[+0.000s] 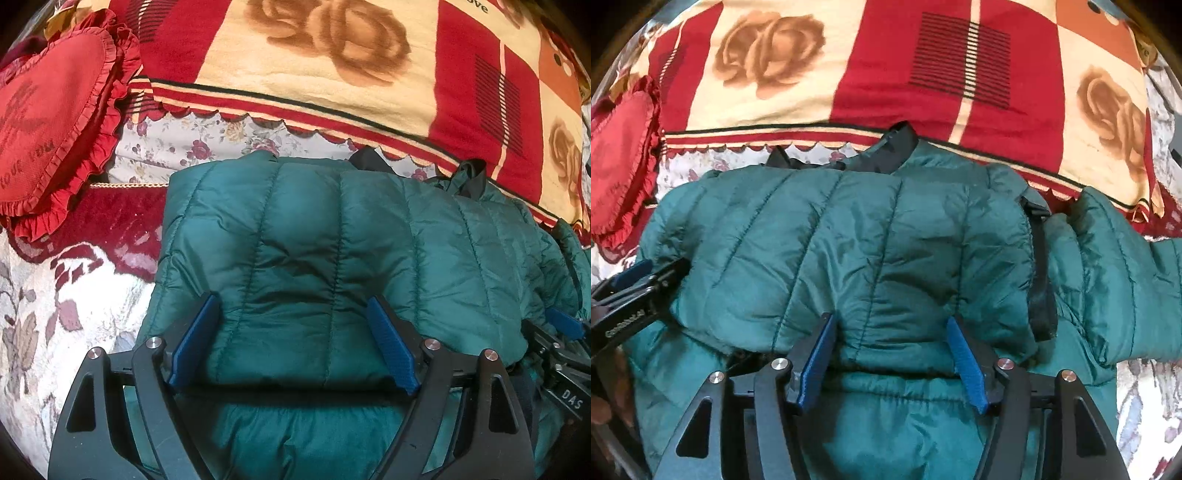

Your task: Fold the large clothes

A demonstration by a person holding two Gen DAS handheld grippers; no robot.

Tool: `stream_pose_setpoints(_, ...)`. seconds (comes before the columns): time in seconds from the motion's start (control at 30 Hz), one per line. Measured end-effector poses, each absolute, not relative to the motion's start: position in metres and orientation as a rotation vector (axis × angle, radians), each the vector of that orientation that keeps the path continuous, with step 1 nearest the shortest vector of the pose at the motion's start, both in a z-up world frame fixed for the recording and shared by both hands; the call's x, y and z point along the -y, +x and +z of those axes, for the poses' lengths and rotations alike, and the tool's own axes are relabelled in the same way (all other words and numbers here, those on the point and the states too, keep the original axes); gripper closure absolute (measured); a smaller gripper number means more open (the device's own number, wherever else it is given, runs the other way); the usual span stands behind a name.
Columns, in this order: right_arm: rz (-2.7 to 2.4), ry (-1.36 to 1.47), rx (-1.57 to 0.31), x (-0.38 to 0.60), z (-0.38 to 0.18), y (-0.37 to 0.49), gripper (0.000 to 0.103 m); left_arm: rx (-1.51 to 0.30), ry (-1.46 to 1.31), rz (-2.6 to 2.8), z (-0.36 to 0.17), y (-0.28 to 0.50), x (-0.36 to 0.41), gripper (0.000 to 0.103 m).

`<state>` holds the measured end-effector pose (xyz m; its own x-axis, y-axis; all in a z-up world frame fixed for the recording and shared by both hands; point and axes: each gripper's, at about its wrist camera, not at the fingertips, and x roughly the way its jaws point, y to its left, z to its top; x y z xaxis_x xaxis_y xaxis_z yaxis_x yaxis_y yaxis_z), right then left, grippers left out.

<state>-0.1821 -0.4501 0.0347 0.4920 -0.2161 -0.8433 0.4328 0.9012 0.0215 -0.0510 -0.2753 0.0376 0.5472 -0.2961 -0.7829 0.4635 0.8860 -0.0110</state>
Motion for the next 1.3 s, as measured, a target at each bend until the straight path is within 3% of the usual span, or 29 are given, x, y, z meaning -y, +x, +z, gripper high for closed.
stream_pose_setpoints(0.17,-0.384,0.271,-0.972,0.452,0.044,-0.189,0.042,-0.882,0.208,-0.451,0.037,-0.051,0.276,0.019)
stream_pose_setpoints(0.27,-0.373,0.314,-0.948,0.452,0.055,-0.203,0.034,-0.880,0.209,-0.451,0.037,-0.052,0.276,0.019)
stream_pose_setpoints(0.7,-0.373,0.322,-0.877,0.459,0.094,-0.263,0.032,-0.904,0.144,-0.485,0.069,-0.086,0.254,0.019)
stream_pose_setpoints(1.3,-0.898,0.511,-0.722,0.651,0.144,-0.414,0.023,-0.917,0.055,-0.549,0.080,-0.114,0.245,0.019)
